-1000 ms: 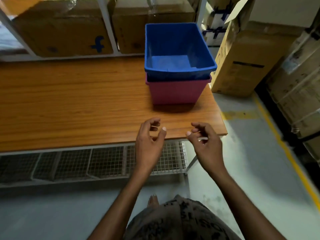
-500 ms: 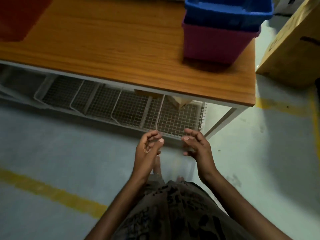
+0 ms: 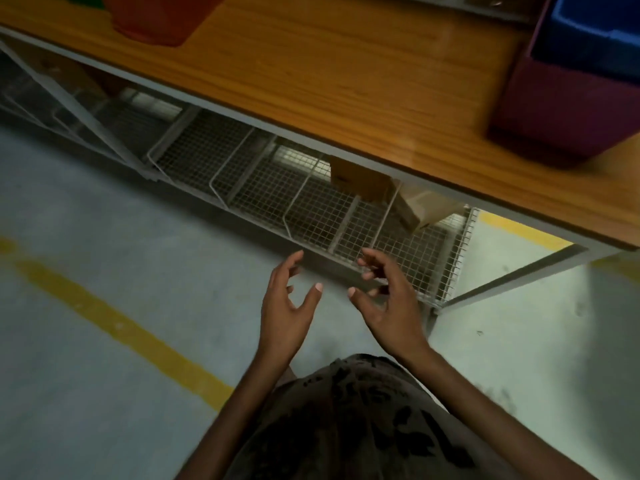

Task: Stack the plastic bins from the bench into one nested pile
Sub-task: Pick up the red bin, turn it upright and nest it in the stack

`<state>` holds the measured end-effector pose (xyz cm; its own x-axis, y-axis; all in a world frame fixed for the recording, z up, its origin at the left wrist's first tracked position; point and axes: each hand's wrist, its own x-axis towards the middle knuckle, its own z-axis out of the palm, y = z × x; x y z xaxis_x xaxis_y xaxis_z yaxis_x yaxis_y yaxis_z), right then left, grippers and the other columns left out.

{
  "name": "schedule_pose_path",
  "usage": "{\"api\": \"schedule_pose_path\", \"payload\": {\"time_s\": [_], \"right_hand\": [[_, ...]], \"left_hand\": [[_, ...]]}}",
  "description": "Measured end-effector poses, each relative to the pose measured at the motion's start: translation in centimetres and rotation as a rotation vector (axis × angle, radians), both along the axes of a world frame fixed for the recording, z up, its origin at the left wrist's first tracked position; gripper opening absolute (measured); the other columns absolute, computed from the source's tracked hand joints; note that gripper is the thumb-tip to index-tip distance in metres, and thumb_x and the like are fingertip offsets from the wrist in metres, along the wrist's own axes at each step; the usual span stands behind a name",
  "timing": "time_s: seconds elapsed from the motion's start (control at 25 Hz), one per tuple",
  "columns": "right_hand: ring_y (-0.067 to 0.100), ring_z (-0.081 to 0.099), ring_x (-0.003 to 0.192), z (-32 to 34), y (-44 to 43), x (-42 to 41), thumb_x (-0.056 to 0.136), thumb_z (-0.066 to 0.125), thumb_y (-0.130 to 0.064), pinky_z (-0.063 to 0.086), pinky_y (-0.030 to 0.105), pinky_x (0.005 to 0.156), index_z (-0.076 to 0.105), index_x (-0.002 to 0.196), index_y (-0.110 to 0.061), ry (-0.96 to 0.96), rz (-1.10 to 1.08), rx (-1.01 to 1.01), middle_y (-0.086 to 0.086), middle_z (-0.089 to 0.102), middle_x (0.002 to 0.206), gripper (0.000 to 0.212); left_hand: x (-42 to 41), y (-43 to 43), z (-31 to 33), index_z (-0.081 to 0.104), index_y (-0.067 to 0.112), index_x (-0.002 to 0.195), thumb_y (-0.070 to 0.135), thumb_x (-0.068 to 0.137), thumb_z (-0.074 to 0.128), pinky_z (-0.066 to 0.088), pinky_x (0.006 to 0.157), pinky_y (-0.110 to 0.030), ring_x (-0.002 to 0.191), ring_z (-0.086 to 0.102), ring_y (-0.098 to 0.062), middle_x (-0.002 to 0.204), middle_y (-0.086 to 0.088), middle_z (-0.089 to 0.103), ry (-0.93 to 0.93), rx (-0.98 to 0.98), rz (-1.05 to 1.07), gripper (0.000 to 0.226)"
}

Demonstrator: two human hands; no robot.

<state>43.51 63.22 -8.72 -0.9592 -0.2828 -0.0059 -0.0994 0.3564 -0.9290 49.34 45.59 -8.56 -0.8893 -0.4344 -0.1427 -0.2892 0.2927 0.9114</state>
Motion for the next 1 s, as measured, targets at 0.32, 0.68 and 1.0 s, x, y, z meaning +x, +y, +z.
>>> {"api": "schedule_pose_path", "payload": {"time_s": [0.32, 0.68, 1.0], "right_hand": [[0.002, 0.052, 0.119, -0.3, -18.9, 0.3, 0.091, 0.071, -0.029, 0.054, 0.038, 0.096, 0.042, 0.151, -0.036, 0.094, 0.176, 0.174, -0.013, 0.053, 0.141, 0.066], [-0.001, 0.052, 0.122, 0.9, -33.3, -6.9, 0.09, 0.075, -0.023, 0.053, 0.035, 0.097, 0.038, 0.152, -0.038, 0.099, 0.219, 0.102, -0.019, 0.051, 0.134, 0.073], [0.001, 0.056, 0.122, 3.2, -47.0, -21.6, 0.088, 0.078, -0.017, 0.057, 0.037, 0.094, 0.042, 0.15, -0.032, 0.059, 0.199, -0.081, -0.019, 0.056, 0.135, 0.073]], "left_hand": [[2.4, -18.6, -0.4, 0.046, 0.029, 0.151, 0.027, 0.097, 0.067, 0.036, 0.114, -0.029, 0.141, 0.038, -0.001, 0.154, 0.014, 0.046, 0.01, -0.298, 0.044, 0.058], [-2.4, -31.9, -1.0, 0.045, 0.035, 0.149, 0.023, 0.095, 0.07, 0.042, 0.11, -0.027, 0.138, 0.045, -0.003, 0.151, 0.014, 0.046, 0.049, -0.136, 0.208, 0.061], [-15.0, -45.0, 1.5, 0.048, 0.038, 0.147, 0.022, 0.096, 0.07, 0.047, 0.103, -0.026, 0.131, 0.05, 0.003, 0.142, 0.023, 0.051, 0.092, -0.054, 0.297, 0.058]]}}
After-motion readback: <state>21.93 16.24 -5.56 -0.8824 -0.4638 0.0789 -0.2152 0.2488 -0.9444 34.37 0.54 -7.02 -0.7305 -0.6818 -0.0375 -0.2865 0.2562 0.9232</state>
